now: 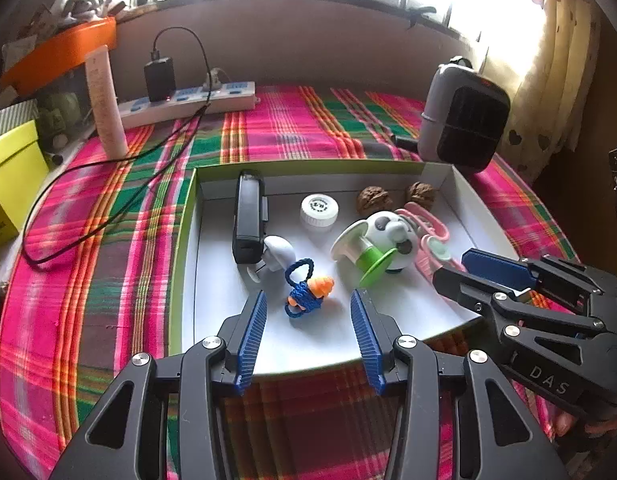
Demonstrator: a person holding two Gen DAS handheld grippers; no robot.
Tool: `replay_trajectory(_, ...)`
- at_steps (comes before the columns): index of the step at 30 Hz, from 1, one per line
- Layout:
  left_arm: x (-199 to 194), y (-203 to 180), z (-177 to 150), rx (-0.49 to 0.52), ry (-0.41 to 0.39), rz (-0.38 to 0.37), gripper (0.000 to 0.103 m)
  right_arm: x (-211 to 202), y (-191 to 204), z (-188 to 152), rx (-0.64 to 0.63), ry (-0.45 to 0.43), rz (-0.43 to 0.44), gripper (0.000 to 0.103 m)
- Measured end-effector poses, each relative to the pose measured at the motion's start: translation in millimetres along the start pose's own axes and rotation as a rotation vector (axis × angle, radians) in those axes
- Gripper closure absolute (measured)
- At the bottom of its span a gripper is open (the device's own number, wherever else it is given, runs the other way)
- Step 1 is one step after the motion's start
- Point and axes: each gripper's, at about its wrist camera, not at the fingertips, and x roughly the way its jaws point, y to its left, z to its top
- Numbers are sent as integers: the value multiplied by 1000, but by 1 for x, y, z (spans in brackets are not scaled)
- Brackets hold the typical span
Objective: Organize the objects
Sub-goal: 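Open the left tool to release the toy while the right tool releases the clip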
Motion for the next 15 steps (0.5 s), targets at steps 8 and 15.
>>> replay_trajectory(8, -18, -3, -11, -7, -33, 28, 61, -19, 8, -10, -1, -51, -36, 68)
replay_trajectory(15, -36, -6, -22, 3, -69, 63, 60, -33, 14, -23, 4, -70, -54, 68)
